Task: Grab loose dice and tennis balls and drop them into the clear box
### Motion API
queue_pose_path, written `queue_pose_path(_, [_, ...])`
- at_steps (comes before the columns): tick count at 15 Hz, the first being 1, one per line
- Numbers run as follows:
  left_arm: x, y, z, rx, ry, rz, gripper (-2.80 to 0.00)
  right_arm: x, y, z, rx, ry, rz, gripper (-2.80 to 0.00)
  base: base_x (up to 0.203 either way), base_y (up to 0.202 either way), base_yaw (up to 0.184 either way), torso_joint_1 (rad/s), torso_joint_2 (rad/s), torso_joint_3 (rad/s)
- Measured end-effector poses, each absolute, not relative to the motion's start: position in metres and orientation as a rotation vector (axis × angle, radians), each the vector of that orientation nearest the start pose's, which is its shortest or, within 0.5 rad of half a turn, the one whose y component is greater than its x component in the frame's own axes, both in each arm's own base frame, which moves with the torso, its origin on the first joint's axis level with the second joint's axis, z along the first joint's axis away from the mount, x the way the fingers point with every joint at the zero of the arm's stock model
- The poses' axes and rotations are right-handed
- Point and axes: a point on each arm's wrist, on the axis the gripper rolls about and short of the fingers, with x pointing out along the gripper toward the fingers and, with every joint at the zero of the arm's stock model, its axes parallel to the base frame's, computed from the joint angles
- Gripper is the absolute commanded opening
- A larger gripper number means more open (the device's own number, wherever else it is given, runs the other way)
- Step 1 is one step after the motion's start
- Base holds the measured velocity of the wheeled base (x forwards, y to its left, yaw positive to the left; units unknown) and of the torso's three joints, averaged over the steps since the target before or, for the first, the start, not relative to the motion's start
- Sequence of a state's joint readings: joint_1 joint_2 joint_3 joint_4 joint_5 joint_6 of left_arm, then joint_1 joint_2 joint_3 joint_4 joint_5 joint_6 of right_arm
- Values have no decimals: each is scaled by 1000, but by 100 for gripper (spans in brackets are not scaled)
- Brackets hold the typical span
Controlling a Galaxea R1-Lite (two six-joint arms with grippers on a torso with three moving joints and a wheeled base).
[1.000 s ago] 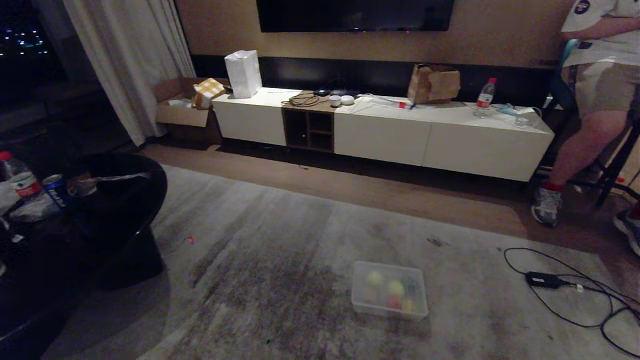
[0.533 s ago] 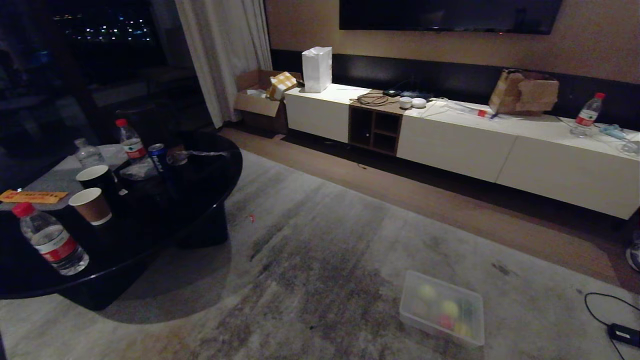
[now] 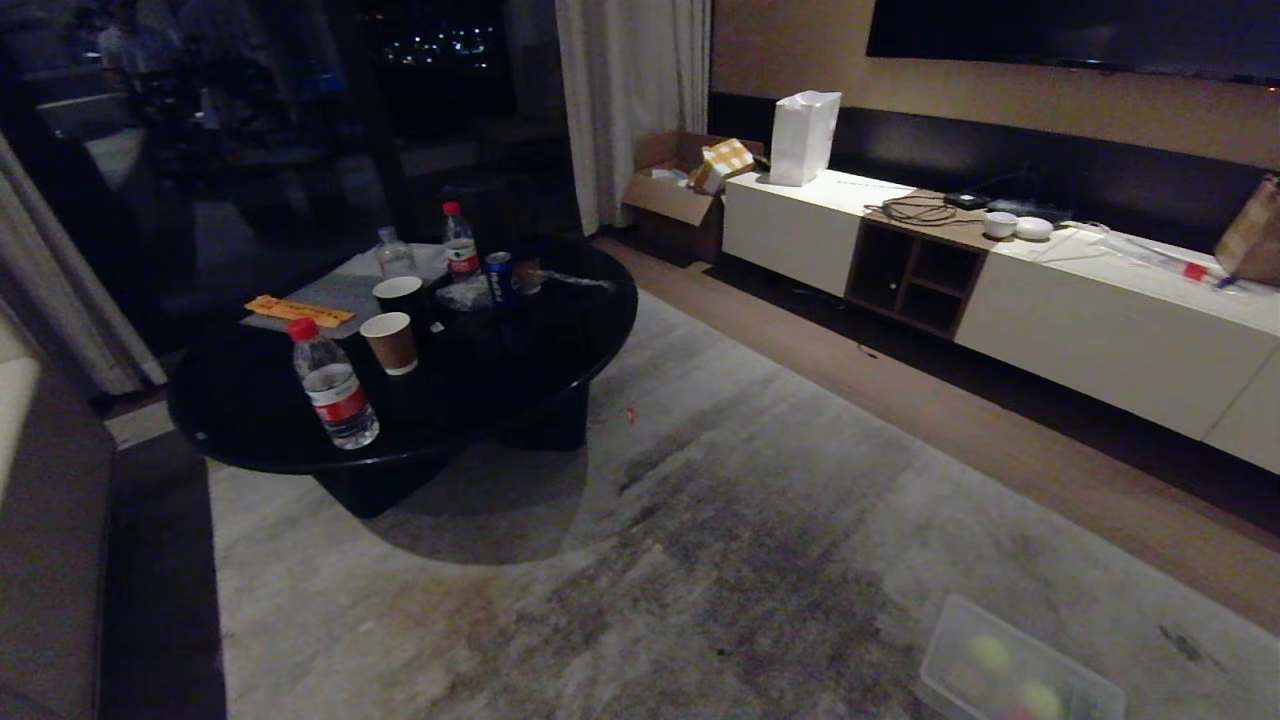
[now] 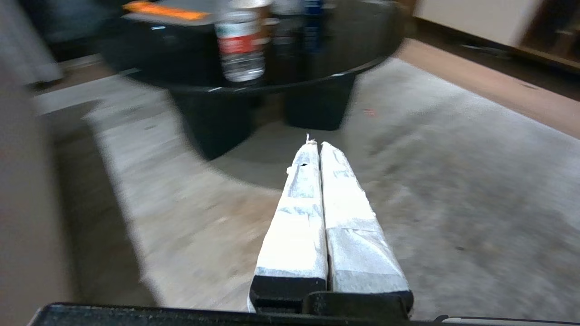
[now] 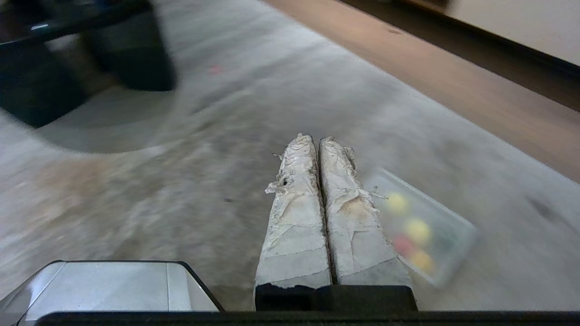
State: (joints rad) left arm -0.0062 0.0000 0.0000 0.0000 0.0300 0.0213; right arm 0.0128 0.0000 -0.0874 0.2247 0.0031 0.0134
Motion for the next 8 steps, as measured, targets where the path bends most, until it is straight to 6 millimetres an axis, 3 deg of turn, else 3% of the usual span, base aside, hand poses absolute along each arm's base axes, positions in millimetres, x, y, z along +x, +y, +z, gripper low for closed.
queue_pose_path(8, [-23, 1, 75, 21, 1, 26, -280, -31, 0, 76, 13, 137, 15, -280, 0, -9, 164, 3, 3, 1])
